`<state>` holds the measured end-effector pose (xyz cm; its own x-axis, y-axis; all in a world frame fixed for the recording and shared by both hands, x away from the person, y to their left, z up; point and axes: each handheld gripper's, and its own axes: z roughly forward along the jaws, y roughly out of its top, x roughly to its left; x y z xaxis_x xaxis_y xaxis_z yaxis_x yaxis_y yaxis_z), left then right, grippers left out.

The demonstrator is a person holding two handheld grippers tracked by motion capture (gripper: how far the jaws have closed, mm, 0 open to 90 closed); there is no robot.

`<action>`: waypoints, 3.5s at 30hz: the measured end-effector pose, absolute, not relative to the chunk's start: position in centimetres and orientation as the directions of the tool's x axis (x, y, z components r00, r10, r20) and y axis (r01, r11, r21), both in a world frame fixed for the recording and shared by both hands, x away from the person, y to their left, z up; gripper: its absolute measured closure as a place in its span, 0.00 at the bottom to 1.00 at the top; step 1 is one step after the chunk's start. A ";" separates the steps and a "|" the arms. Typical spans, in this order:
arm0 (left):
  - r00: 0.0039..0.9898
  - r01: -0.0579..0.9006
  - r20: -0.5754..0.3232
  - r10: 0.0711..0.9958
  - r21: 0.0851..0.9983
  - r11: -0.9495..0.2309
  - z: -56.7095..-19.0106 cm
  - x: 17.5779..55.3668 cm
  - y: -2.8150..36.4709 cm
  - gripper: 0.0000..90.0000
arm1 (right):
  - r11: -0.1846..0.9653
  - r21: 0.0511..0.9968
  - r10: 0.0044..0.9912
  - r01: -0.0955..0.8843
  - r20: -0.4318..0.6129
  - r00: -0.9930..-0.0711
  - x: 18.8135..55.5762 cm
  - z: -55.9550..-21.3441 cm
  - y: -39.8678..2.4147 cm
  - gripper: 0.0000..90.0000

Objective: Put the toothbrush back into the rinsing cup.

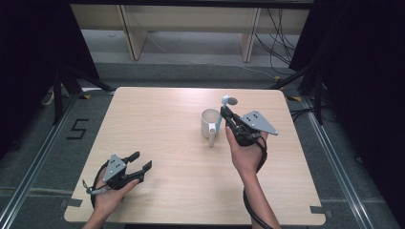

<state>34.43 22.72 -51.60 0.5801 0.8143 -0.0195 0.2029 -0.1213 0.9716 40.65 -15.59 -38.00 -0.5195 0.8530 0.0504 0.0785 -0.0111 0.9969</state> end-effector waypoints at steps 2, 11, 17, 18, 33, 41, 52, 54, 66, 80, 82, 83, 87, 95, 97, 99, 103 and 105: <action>0.578 0.202 -0.023 0.816 0.972 -0.116 -51.6 34.4 22.7 0.40 | -0.024 0.997 0.850 0.070 0.057 -0.524 41.0 -37.9 -15.2 0.96; 0.589 0.180 -0.020 0.808 0.978 -0.107 -51.6 34.7 22.8 0.40 | -0.019 0.997 0.846 0.070 0.054 -0.530 41.5 -37.7 -14.4 0.96; 0.580 0.200 -0.023 0.814 0.973 -0.114 -51.6 34.5 22.8 0.40 | -0.017 0.996 0.849 0.092 0.063 -0.525 41.6 -37.6 -14.3 0.96; 0.580 0.201 -0.024 0.814 0.973 -0.115 -51.6 34.4 22.8 0.40 | -0.007 0.995 0.854 0.099 0.057 -0.518 41.7 -37.7 -14.4 0.96; 0.580 0.204 -0.027 0.814 0.973 -0.112 -51.6 34.4 22.8 0.40 | -0.007 0.993 0.860 0.119 0.066 -0.506 42.1 -38.6 -14.0 0.96; 0.581 0.203 -0.025 0.814 0.973 -0.115 -51.6 34.4 22.8 0.40 | 0.009 0.993 0.857 0.122 0.055 -0.512 42.2 -39.0 -14.0 0.96; 0.583 0.204 -0.026 0.812 0.972 -0.115 -51.7 34.4 22.8 0.40 | 0.012 0.988 0.864 0.153 0.067 -0.499 42.4 -40.0 -13.8 0.95; 0.583 0.204 -0.027 0.812 0.972 -0.114 -51.7 34.4 22.8 0.40 | 0.017 0.988 0.864 0.152 0.062 -0.500 42.5 -40.2 -13.7 0.95; 0.584 0.205 -0.027 0.811 0.972 -0.115 -51.7 34.4 22.8 0.40 | 0.031 0.986 0.863 0.164 0.056 -0.503 42.8 -41.3 -13.6 0.95; 0.586 0.207 -0.029 0.810 0.971 -0.115 -51.7 34.4 22.8 0.40 | 0.033 0.980 0.866 0.196 0.069 -0.495 43.0 -42.7 -13.3 0.95; 0.586 0.208 -0.030 0.810 0.971 -0.115 -51.7 34.4 22.8 0.40 | 0.038 0.980 0.867 0.197 0.066 -0.494 43.1 -42.8 -13.4 0.95; 0.587 0.208 -0.030 0.809 0.971 -0.115 -51.7 34.4 22.7 0.40 | 0.030 0.978 0.869 0.207 0.077 -0.489 43.1 -43.0 -13.3 0.95; 0.587 0.207 -0.029 0.809 0.971 -0.116 -51.7 34.4 22.8 0.40 | 0.039 0.977 0.869 0.208 0.070 -0.489 43.2 -43.2 -13.4 0.95; 0.601 0.183 -0.019 0.799 0.977 -0.114 -51.9 34.6 22.7 0.40 | 0.045 0.975 0.874 0.217 0.066 -0.481 43.5 -44.1 -13.5 0.95; 0.597 0.190 -0.027 0.802 0.976 -0.109 -51.9 34.6 22.7 0.40 | 0.042 0.971 0.871 0.235 0.080 -0.484 43.4 -44.2 -13.5 0.95; 0.593 0.200 -0.025 0.805 0.973 -0.117 -51.9 34.5 22.7 0.40 | 0.054 0.974 0.872 0.218 0.060 -0.485 43.6 -44.3 -13.5 0.95; 0.589 0.206 -0.025 0.808 0.971 -0.120 -51.9 34.4 22.8 0.40 | 0.047 0.971 0.868 0.234 0.077 -0.491 43.6 -44.6 -13.3 0.95; 0.589 0.206 -0.025 0.808 0.971 -0.120 -51.9 34.4 22.8 0.40 | 0.055 0.971 0.873 0.233 0.066 -0.483 43.7 -44.8 -13.3 0.95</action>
<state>34.42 22.82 -51.86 0.5889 0.8078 -0.0253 0.2058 -0.1196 0.9713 43.66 -13.30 -44.76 -0.4831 0.8730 0.0662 0.2326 0.0551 0.9710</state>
